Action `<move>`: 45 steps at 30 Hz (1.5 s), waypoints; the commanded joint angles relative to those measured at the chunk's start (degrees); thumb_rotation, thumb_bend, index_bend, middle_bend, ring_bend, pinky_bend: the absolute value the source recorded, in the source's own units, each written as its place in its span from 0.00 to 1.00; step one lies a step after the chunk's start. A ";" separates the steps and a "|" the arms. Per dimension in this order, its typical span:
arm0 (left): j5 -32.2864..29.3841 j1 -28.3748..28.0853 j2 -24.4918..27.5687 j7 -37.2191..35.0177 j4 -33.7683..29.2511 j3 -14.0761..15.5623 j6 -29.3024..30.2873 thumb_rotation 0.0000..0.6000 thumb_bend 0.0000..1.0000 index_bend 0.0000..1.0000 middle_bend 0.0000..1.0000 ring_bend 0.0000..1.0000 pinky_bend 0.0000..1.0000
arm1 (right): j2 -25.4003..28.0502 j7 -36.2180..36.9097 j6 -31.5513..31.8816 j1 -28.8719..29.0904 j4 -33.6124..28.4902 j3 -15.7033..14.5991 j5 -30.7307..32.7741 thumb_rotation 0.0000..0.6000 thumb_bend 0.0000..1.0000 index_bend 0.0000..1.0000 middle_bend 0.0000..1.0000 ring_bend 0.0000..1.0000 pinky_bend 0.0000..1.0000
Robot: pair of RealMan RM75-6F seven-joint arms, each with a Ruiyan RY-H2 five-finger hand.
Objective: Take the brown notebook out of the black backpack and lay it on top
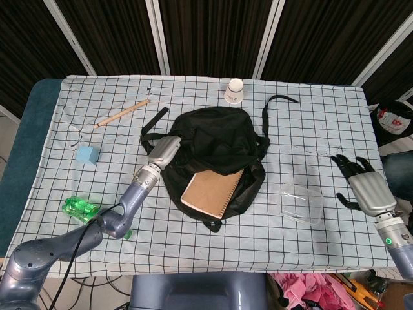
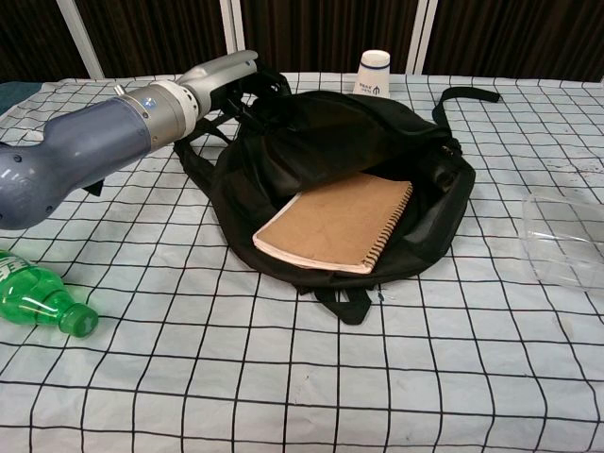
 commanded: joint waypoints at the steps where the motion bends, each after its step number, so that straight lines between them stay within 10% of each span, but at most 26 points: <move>1: -2.62 -0.55 -0.83 -3.02 3.38 -1.55 -3.38 1.00 0.53 0.61 0.62 0.30 0.11 | 1.18 -1.07 0.77 0.63 -3.89 -0.99 -2.58 1.00 0.28 0.00 0.07 0.21 0.10; 21: -6.30 -5.06 -3.55 -12.34 8.19 -5.64 -13.24 1.00 0.51 0.61 0.61 0.30 0.11 | -6.35 -2.48 -4.72 8.08 -13.92 -3.43 -11.97 1.00 0.28 0.07 0.16 0.27 0.13; 45: -12.21 -6.77 -2.93 -4.43 5.29 -8.72 -12.47 1.00 0.51 0.59 0.60 0.29 0.11 | -25.02 -2.12 -13.39 18.86 3.85 0.39 -6.98 1.00 0.24 0.07 0.15 0.24 0.13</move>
